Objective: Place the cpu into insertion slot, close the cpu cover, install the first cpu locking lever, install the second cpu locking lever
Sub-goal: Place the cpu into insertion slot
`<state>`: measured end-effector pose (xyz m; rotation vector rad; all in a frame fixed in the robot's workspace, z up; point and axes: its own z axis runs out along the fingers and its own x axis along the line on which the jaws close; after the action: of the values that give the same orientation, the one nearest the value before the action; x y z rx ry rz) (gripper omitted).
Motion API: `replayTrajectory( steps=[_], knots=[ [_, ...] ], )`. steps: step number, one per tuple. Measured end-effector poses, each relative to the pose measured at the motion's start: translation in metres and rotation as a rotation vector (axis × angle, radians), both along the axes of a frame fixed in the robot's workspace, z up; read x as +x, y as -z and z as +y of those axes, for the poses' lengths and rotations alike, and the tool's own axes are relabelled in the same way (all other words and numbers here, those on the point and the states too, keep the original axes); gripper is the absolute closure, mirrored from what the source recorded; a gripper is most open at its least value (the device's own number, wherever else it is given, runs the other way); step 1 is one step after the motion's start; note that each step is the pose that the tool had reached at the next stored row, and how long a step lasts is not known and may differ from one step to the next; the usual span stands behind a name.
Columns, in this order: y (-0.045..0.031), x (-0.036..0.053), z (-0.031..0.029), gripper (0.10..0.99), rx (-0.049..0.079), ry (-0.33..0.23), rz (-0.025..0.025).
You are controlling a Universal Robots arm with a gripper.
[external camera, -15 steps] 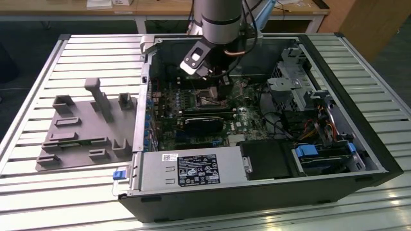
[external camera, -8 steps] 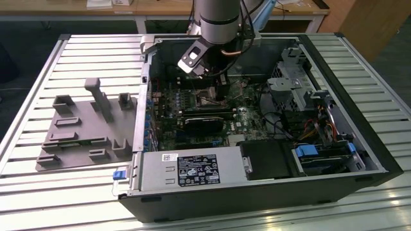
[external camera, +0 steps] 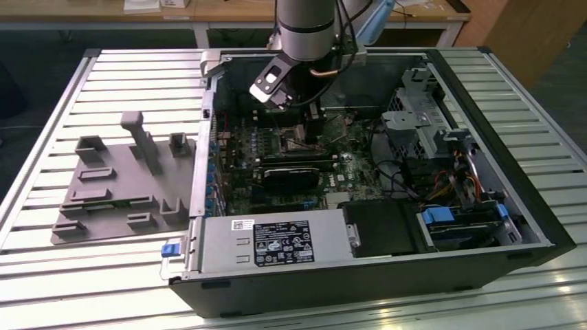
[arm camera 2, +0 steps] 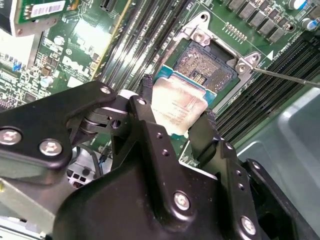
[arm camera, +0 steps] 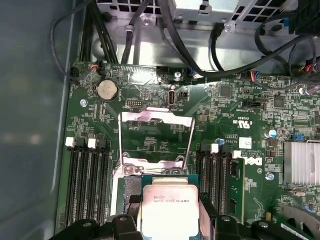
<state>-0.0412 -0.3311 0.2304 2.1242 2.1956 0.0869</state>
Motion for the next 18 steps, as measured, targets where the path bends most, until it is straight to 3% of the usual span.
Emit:
replayTrajectory(
  steps=[4, 6, 18],
  knots=[
    [0.003, -0.0067, 0.0017, 0.549, -0.001, 0.0, -0.0302],
    [0.0051, -0.0082, 0.0022, 0.549, -0.001, 0.0, -0.0381],
    [0.0111, -0.011, 0.0118, 0.549, -0.001, 0.041, -0.0386]
  ],
)
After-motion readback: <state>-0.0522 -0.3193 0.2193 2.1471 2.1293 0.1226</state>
